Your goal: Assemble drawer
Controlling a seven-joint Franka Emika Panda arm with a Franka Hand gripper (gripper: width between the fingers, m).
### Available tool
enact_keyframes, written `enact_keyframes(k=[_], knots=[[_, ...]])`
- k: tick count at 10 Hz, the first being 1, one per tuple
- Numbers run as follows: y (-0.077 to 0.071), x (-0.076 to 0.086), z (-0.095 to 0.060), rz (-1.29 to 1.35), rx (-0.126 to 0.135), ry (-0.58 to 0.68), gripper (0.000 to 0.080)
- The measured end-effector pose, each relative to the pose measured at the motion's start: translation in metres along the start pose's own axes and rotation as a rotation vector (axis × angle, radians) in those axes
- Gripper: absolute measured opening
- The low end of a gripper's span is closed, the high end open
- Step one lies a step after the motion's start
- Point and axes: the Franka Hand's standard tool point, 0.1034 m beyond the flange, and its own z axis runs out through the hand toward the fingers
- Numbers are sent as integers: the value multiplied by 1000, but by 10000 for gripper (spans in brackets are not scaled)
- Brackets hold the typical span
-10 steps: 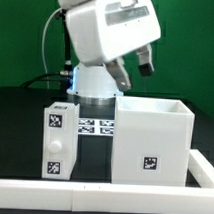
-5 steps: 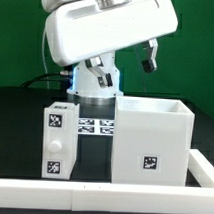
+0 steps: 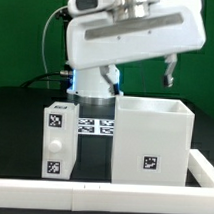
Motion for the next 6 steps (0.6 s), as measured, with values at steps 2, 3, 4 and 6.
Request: enact_keyframes(k=[2, 3, 4, 6], knots=[[5, -1, 1, 46, -4, -5, 649], [6, -1, 1, 47, -5, -5, 649], [7, 1, 1, 55, -28, -24, 649], [0, 0, 18, 98, -77, -48, 649]])
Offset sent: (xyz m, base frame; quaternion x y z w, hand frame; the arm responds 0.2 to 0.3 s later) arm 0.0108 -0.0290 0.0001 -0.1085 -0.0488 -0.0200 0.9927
